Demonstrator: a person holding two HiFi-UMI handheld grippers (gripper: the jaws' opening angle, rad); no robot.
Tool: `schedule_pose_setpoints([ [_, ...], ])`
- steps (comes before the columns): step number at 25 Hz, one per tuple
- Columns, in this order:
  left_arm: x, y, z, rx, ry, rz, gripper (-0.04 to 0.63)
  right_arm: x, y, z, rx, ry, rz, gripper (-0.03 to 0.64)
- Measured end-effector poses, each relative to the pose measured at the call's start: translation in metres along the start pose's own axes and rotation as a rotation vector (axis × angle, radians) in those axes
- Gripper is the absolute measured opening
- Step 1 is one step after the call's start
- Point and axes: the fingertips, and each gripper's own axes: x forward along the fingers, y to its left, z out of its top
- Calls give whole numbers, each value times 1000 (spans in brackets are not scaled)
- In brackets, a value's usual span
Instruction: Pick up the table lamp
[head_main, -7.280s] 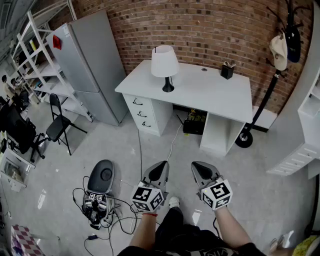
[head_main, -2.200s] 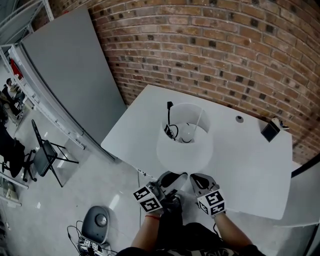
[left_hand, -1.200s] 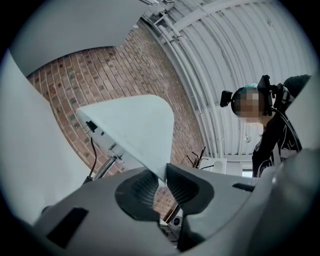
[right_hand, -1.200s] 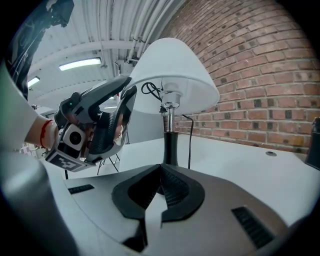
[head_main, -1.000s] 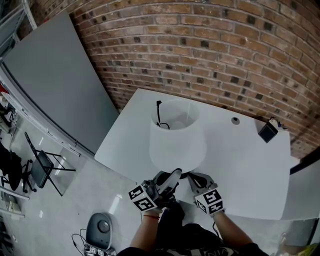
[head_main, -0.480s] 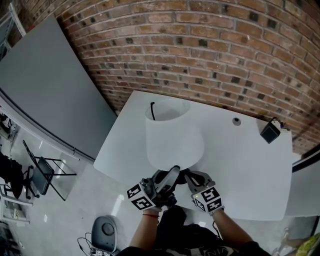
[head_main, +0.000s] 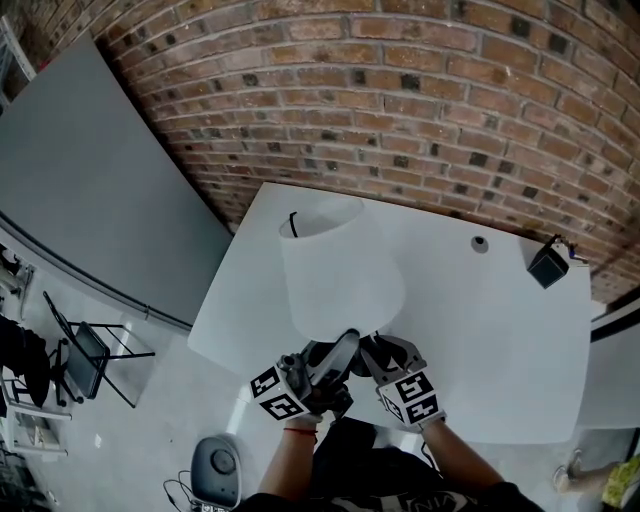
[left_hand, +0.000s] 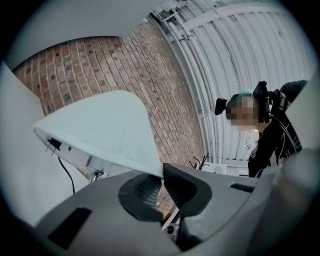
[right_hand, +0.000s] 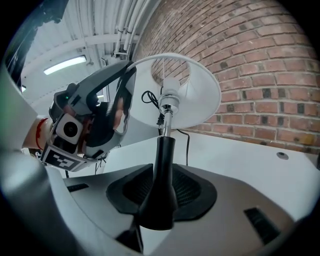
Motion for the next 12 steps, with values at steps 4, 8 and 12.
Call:
schedule_pose_setpoints([
  [4,4,5,2,6,16,-5,20,13,-3,-1,17,44,1,137],
  [8,4,8,4,7,24,-12,20,25,-5,-3,20,84,-11,160],
  [12,3,10,5,9,29,-13,20,34,-4,-6,17,105,-20,161],
])
